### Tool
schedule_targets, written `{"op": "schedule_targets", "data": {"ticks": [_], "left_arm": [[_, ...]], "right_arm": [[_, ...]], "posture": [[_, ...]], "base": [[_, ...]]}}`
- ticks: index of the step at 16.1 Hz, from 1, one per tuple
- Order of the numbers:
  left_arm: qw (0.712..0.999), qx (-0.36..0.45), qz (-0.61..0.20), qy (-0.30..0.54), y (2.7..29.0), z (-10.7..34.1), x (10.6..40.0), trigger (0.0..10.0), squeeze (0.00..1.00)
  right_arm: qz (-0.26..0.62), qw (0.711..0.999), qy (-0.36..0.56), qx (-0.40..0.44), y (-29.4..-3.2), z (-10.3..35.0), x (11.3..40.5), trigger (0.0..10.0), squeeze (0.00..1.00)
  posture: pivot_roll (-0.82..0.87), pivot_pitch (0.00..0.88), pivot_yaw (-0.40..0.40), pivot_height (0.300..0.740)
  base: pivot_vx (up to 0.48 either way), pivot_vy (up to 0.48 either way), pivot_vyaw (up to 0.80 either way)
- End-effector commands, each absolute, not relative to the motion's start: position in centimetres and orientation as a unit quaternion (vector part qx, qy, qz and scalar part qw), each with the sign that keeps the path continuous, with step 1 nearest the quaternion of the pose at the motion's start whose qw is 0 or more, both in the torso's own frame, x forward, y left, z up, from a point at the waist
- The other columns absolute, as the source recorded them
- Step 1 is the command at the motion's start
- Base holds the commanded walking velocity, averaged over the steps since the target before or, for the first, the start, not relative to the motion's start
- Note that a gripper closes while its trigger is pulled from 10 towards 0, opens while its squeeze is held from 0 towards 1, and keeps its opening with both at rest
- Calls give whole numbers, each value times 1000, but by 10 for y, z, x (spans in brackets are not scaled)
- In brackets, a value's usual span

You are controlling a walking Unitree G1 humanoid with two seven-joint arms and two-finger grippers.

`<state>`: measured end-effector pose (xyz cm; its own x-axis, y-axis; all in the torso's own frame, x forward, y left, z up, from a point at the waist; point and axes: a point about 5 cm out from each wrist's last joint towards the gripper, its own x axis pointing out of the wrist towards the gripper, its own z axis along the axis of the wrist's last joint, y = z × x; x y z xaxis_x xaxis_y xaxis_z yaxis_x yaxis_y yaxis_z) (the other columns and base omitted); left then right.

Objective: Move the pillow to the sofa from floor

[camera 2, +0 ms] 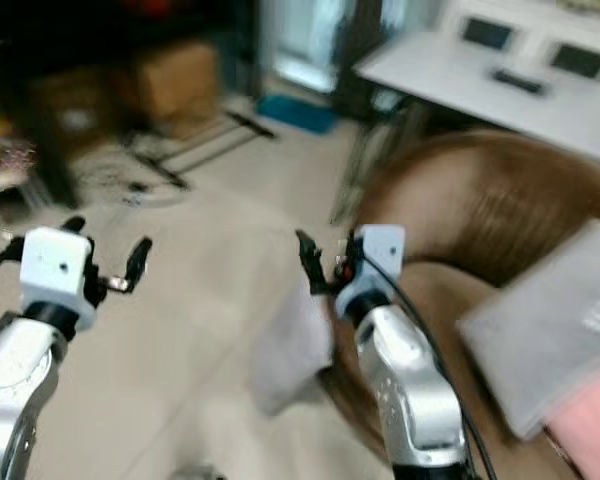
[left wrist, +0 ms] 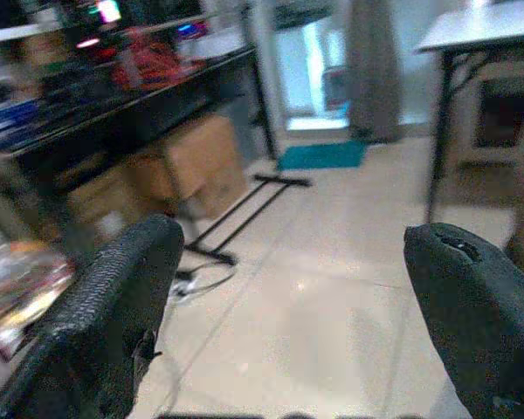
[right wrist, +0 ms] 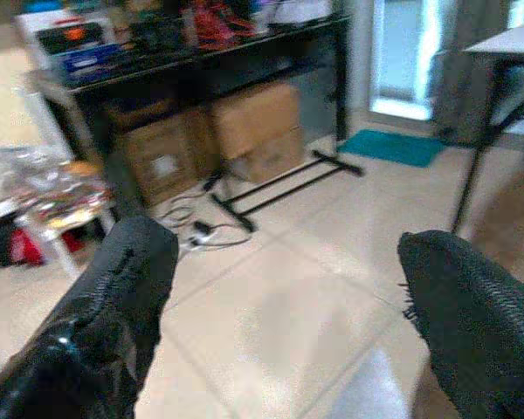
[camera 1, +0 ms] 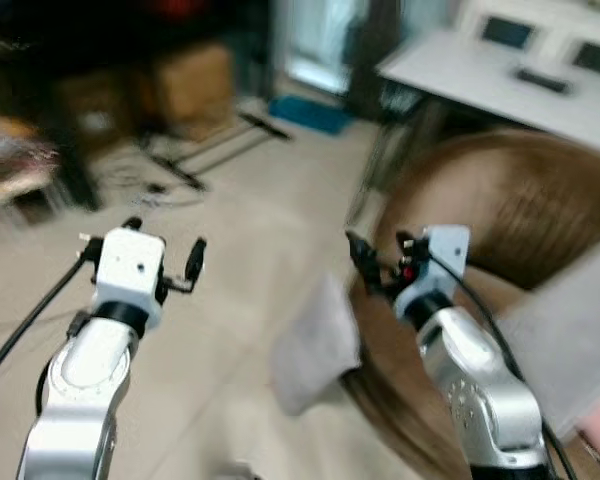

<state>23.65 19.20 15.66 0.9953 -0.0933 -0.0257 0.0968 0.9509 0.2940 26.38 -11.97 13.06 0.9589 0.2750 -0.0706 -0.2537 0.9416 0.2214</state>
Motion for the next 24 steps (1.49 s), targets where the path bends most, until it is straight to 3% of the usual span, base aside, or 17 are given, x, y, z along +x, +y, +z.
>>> {"op": "schedule_targets", "data": {"ticks": [1,4,13,16,24], "left_arm": [[987,151,-58,-1,188,159,236,10000,792],[987,150,-59,-1,189,159,235,10000,804],[987,154,-54,-3,191,158,235,10000,812],[986,156,-52,-4,192,158,236,10000,812],[985,159,-66,4,190,155,236,10000,804]], "right_arm": [[129,985,42,106,-123,133,264,10000,1000],[116,987,41,101,-125,132,265,10000,1000],[55,992,54,100,-137,125,267,10000,1000],[43,992,57,101,-140,124,267,10000,1000],[22,993,51,100,-147,123,266,10000,1000]], "posture": [[133,0,-72,740],[134,0,-74,740],[135,0,-81,740],[132,0,-77,740],[124,0,-71,740]], "base": [[240,0,794],[270,0,790],[302,0,0],[338,0,-800],[334,0,0]]}}
